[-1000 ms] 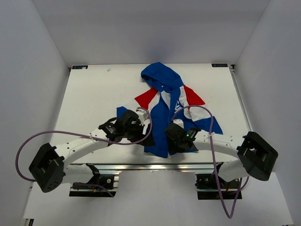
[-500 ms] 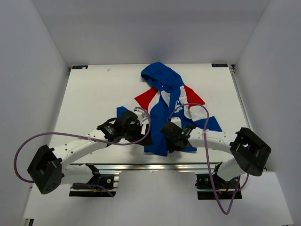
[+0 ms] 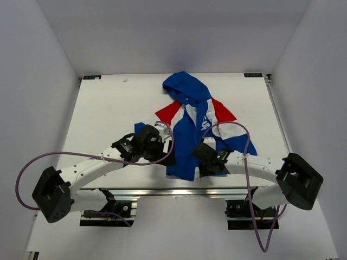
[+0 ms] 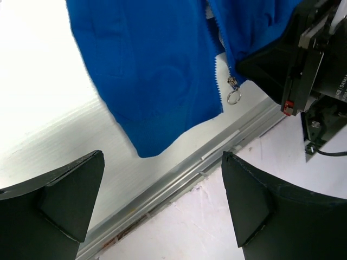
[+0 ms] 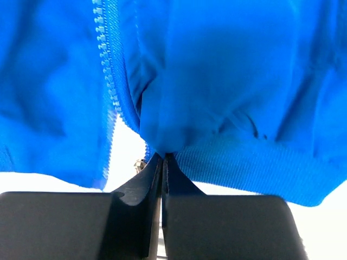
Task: Zip up the jacket
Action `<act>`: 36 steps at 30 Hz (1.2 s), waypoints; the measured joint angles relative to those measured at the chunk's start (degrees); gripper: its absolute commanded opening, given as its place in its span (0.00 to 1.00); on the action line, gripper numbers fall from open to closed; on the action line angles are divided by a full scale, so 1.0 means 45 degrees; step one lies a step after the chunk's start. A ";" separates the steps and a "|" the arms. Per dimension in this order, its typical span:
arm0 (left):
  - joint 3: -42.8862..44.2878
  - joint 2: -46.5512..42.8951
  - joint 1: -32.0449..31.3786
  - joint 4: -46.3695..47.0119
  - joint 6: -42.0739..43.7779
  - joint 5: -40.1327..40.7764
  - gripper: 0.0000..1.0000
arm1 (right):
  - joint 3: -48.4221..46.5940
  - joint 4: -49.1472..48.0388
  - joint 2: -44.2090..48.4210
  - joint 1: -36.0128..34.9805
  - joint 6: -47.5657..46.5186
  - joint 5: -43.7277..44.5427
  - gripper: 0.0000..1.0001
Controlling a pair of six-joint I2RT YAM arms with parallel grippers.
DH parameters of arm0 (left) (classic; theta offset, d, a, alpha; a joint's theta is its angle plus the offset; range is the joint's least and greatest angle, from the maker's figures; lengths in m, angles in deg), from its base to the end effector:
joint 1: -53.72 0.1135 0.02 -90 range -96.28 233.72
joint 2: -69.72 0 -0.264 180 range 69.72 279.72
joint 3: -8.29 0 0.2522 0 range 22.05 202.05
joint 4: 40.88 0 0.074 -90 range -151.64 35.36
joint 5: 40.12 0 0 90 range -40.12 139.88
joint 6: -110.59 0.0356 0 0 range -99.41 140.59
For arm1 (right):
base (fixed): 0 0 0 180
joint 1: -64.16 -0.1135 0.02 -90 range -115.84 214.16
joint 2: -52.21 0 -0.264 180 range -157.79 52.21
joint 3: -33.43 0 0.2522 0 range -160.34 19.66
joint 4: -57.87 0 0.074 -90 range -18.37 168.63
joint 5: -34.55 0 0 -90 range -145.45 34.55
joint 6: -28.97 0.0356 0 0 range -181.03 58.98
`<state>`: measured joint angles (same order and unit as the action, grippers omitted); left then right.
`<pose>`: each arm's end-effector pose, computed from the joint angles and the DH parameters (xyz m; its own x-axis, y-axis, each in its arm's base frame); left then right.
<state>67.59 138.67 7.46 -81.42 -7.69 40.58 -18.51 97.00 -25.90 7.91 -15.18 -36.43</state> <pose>0.1643 -0.1800 0.2338 -0.8394 0.2009 -0.5050 0.4393 0.7980 -0.4127 0.1413 0.1906 0.1628 -0.8613 -0.0680 -0.5035 -0.1327 0.9867 0.0936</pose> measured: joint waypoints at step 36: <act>0.5192 0.8136 -0.3740 -0.2302 -0.2166 0.2210 0.76 | 0.2215 0.1719 0.7038 0.1593 0.0466 0.0316 0.00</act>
<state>90.96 175.28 -9.37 -91.78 -17.43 50.52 -8.54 104.73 5.77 15.08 -13.08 -35.00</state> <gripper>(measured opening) 0.774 0.011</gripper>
